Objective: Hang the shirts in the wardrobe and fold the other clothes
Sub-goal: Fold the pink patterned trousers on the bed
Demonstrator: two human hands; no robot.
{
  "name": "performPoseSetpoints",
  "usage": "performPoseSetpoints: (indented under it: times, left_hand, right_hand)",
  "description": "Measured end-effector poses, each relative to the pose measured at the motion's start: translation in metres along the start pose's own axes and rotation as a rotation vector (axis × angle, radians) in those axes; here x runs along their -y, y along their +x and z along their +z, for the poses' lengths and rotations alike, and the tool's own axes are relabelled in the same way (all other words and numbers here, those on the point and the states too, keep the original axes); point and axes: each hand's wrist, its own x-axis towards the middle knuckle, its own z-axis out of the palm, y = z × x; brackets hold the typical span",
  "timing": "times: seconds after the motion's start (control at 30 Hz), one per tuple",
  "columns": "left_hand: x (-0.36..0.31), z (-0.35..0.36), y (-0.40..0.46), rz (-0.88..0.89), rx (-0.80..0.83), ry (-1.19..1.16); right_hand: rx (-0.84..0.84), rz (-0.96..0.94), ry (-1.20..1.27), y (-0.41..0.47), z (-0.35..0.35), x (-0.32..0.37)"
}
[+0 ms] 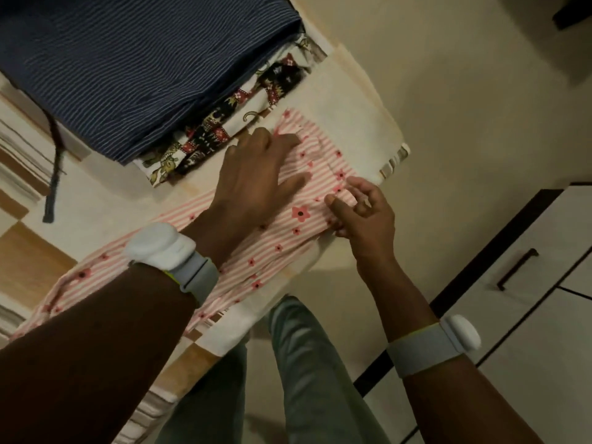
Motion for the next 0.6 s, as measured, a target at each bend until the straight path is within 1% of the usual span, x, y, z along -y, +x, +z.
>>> performPoseSetpoints:
  times: [0.1,0.17,0.23,0.27,0.37,0.43,0.47,0.53,0.6]
  left_hand:
    - [-0.001,-0.001,0.016,-0.057,-0.031,-0.024]
    - [-0.001,-0.006,0.022,-0.045,-0.069,-0.207]
    - [-0.001,-0.016,0.022,-0.038,-0.097,-0.418]
    - [-0.001,-0.020,0.020,-0.043,-0.110,-0.462]
    - [0.003,-0.025,0.018,-0.066,-0.105,-0.498]
    - [0.006,-0.024,0.020,-0.065,-0.074,-0.476]
    - [0.007,-0.023,0.023,-0.060,-0.049,-0.479]
    - [0.008,-0.021,0.026,-0.063,0.022,-0.549]
    - [0.009,-0.023,0.028,-0.090,0.120,-0.747]
  right_hand:
    - [0.110,-0.064,-0.174,0.003,-0.005,-0.001]
    - [0.122,-0.087,-0.213,0.004,-0.010,-0.001]
    - [0.082,-0.085,-0.099,0.002,-0.013,0.005]
    - [0.069,-0.078,0.006,0.002,-0.015,0.007]
    - [0.082,-0.025,0.278,0.004,-0.016,0.012]
    - [0.127,0.011,0.322,0.008,-0.015,0.013]
    - [0.139,0.006,0.294,0.011,-0.013,0.014]
    - [0.143,-0.055,0.114,0.016,-0.007,0.017]
    - [0.138,-0.115,-0.042,0.022,0.006,0.028]
